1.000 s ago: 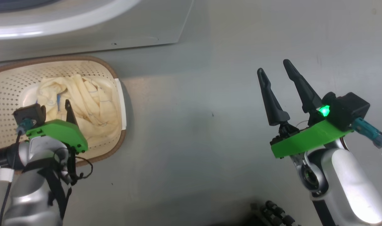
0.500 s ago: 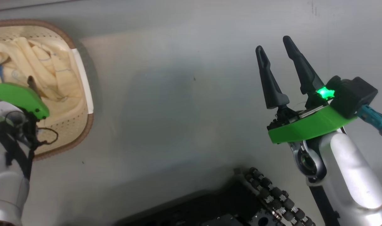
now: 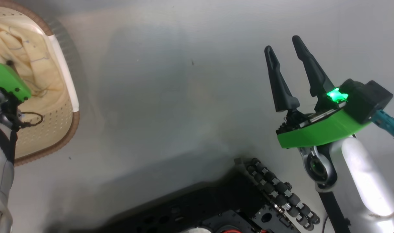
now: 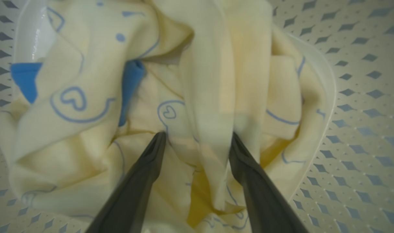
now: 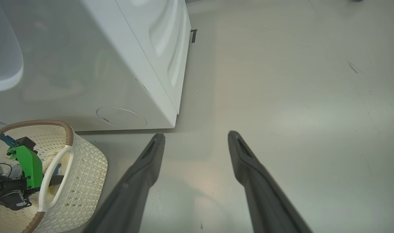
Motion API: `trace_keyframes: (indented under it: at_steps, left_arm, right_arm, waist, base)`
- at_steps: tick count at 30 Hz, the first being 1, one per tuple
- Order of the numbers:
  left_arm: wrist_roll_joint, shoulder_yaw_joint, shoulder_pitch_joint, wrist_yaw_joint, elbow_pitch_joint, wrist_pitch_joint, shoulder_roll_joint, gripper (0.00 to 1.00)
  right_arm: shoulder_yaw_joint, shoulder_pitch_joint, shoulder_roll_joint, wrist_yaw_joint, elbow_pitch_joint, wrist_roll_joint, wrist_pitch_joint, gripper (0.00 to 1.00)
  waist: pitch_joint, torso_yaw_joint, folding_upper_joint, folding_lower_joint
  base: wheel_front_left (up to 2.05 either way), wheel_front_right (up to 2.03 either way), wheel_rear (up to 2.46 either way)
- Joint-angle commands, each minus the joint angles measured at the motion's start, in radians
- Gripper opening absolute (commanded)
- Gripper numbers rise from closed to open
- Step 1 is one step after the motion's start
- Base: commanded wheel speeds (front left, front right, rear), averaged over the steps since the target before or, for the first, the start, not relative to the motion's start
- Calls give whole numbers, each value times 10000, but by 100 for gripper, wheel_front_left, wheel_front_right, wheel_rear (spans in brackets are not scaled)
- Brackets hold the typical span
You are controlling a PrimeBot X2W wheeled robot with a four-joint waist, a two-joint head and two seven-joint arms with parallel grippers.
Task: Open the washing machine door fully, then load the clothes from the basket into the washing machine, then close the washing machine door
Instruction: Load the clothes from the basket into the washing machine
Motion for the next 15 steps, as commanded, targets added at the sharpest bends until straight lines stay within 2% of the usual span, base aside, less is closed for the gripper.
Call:
trace_keyframes:
  at_steps: [1,3,5,6,15]
  left_arm:
    - [-40,132,171,119,54,190,308,100]
    - [-105,163,78,179,97,246,249,98]
    - [-169,182,11,199,142,336,177,40]
    - [-155,158,-17,226,144,272,139,0]
    - [-137,113,59,304,145,-760,165,0]
  right_arm:
    - [64,688,-59,2,-332,-4,-77,100]
    - [19,829,-68,2,-430,-38,-52,100]
    - [-20,932,-73,2,-519,-65,-15,100]
    - [-38,969,-73,2,-559,-75,4,100]
    - [-132,961,-34,2,-708,-121,117,100]
  waist:
    - [25,36,0,0]
    - [50,71,0,0]
    - [62,97,0,0]
    - [60,109,0,0]
    - [-21,141,0,0]
  base:
    - [0,0,0]
    - [0,0,0]
    - [0,0,0]
    - [0,0,0]
    - [0,0,0]
